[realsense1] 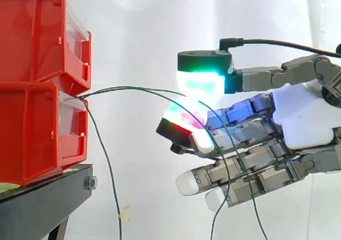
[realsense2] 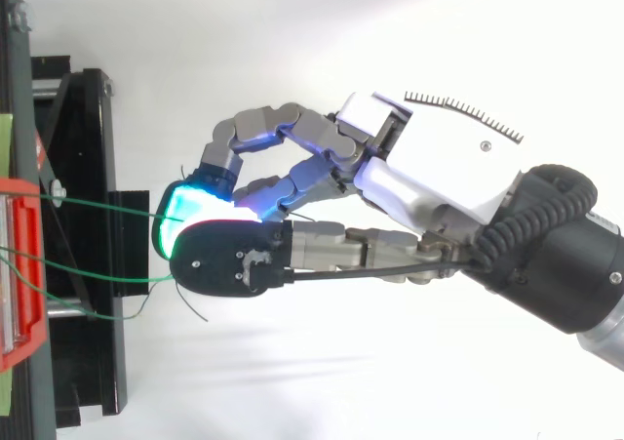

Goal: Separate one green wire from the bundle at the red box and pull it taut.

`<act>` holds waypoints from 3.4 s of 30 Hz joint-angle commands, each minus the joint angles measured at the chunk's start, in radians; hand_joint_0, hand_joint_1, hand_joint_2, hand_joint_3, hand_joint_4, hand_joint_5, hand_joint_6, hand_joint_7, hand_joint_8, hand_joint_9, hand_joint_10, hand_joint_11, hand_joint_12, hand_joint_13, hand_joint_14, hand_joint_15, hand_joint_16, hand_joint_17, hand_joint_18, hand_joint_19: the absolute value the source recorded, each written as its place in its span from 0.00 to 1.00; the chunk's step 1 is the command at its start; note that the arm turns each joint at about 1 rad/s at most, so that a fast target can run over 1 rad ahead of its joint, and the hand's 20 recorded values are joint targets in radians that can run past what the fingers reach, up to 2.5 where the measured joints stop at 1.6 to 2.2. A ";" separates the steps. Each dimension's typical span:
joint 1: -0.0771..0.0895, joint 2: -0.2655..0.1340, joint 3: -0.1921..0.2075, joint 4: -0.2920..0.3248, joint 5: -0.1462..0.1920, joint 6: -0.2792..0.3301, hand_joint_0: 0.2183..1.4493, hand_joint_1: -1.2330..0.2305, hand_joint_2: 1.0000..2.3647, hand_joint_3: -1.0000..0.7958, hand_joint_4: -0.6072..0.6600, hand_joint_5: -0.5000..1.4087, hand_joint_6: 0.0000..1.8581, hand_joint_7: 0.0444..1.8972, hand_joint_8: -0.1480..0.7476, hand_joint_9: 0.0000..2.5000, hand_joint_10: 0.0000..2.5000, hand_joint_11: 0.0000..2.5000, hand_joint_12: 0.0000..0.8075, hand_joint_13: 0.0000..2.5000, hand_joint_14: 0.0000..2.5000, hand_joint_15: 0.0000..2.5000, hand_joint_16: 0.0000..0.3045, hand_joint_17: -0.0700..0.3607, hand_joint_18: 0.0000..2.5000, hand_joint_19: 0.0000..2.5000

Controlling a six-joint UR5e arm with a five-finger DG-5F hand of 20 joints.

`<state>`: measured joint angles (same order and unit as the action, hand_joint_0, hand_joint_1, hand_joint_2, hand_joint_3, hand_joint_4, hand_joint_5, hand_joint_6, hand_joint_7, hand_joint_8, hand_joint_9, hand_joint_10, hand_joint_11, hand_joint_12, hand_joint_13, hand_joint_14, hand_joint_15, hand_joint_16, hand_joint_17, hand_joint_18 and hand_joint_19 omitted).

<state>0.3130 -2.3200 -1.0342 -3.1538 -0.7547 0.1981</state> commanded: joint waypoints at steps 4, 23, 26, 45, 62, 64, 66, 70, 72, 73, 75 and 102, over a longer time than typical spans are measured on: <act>-0.002 -0.001 0.000 -0.005 0.000 -0.002 0.33 0.35 0.01 0.55 0.42 0.18 0.50 0.61 0.49 0.43 0.01 0.32 0.49 0.29 0.00 0.14 0.18 0.45 0.28 0.12; 0.005 0.034 0.000 -0.083 0.008 -0.083 0.33 0.32 0.01 0.56 0.36 0.19 0.49 0.62 0.42 0.30 0.00 0.11 0.47 0.22 0.00 0.06 0.17 0.44 0.23 0.06; 0.005 0.034 0.000 -0.083 0.008 -0.098 0.33 0.32 0.01 0.56 0.37 0.19 0.49 0.63 0.42 0.30 0.00 0.11 0.47 0.22 0.00 0.06 0.17 0.44 0.22 0.06; 0.005 0.034 -0.064 -0.055 0.006 -0.118 0.33 0.33 0.01 0.55 0.41 0.19 0.49 0.63 0.43 0.30 0.00 0.13 0.47 0.22 0.00 0.07 0.17 0.44 0.22 0.07; 0.005 0.034 -0.063 -0.003 0.014 0.021 0.31 0.36 0.01 0.44 0.53 0.17 0.48 0.58 0.43 0.32 0.01 0.17 0.44 0.22 0.00 0.08 0.16 0.41 0.21 0.10; 0.005 0.034 -0.063 -0.003 0.014 0.030 0.31 0.36 0.01 0.43 0.54 0.17 0.48 0.58 0.44 0.32 0.01 0.17 0.44 0.22 0.00 0.08 0.16 0.41 0.21 0.10; 0.005 0.034 -0.063 -0.005 0.014 0.044 0.31 0.36 0.01 0.42 0.54 0.17 0.48 0.58 0.44 0.32 0.01 0.17 0.45 0.22 0.00 0.09 0.16 0.41 0.21 0.10; 0.005 0.034 -0.064 -0.005 0.014 0.060 0.31 0.37 0.01 0.41 0.55 0.17 0.48 0.57 0.44 0.32 0.01 0.18 0.45 0.22 0.00 0.08 0.16 0.41 0.21 0.10; 0.006 0.034 -0.063 -0.005 0.014 0.069 0.31 0.37 0.01 0.41 0.55 0.17 0.48 0.57 0.44 0.32 0.01 0.18 0.45 0.22 0.00 0.08 0.16 0.41 0.21 0.10; 0.005 0.034 -0.063 -0.005 0.014 0.070 0.31 0.37 0.01 0.41 0.54 0.17 0.48 0.58 0.44 0.32 0.01 0.18 0.45 0.23 0.00 0.09 0.16 0.41 0.22 0.10; 0.005 0.034 -0.063 -0.005 0.014 0.070 0.31 0.37 0.01 0.42 0.54 0.17 0.48 0.58 0.44 0.32 0.01 0.18 0.45 0.23 0.00 0.09 0.16 0.41 0.22 0.10; 0.005 0.034 -0.063 -0.045 0.015 0.099 0.29 0.47 0.00 0.29 0.58 0.17 0.48 0.55 0.45 0.34 0.01 0.19 0.46 0.23 0.00 0.09 0.16 0.42 0.22 0.10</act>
<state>0.3175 -2.2855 -1.0968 -3.1983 -0.7397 0.2976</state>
